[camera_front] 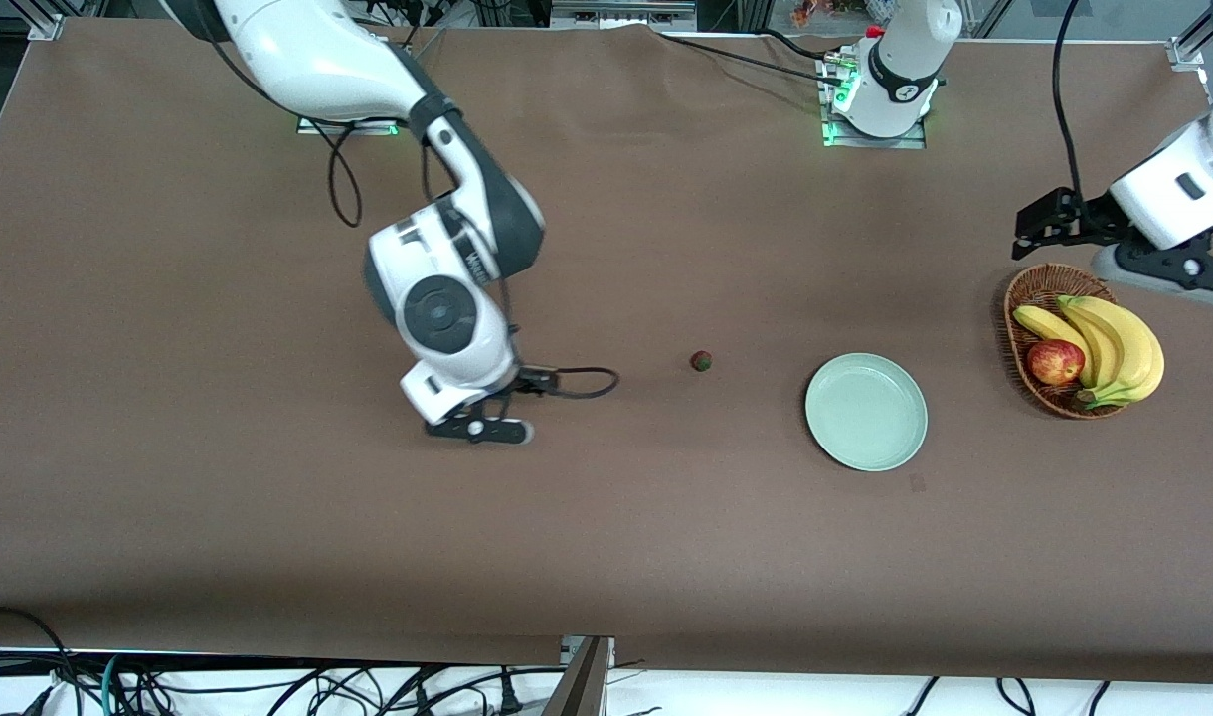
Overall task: Collect all strawberries into plate
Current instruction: 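Set the strawberry down mid-table while the left gripper moves toward the plate, then lower the left gripper onto the mid-table strawberry and grasp it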
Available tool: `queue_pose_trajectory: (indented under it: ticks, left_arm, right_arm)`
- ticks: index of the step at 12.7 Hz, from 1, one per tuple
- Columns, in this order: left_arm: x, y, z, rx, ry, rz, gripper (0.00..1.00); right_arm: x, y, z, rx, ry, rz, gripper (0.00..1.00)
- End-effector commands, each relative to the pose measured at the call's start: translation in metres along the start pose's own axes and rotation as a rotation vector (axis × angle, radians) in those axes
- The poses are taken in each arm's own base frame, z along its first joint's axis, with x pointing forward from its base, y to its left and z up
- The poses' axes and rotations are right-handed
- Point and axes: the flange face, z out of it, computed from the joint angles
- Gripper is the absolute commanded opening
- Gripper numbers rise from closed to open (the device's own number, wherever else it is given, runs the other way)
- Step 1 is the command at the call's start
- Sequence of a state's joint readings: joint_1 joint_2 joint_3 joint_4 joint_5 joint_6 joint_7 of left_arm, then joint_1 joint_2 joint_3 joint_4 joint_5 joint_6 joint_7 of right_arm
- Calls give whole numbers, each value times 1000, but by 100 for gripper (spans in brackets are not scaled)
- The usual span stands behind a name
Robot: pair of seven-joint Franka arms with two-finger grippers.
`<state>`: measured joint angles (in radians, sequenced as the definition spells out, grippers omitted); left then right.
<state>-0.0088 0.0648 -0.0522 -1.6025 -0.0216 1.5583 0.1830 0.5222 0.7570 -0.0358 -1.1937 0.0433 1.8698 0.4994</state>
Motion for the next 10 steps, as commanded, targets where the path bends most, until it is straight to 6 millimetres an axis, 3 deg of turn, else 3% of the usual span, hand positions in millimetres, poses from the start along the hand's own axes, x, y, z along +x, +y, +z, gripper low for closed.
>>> queue_pose_trajectory:
  ticks: [1,3,4,6,10]
  left_arm:
    - [51,30,82,-49,-102,69,100]
    - [82,65,140,-64,-132,62,100]
    - [94,82,164,-59,-130,10,100]
    - [115,134,207,-41,-104,-71,100]
    - [142,181,287,-47,-25,-170,100]
  right_arm:
    - [-16,48,29,-28,-25,-85,100]
    - [-27,68,58,-31,-17,-90,98]
    - [-31,74,68,-36,-28,-97,93]
    - [-40,82,83,-47,-61,-91,86]
    - [-46,96,105,-50,-62,-102,81]
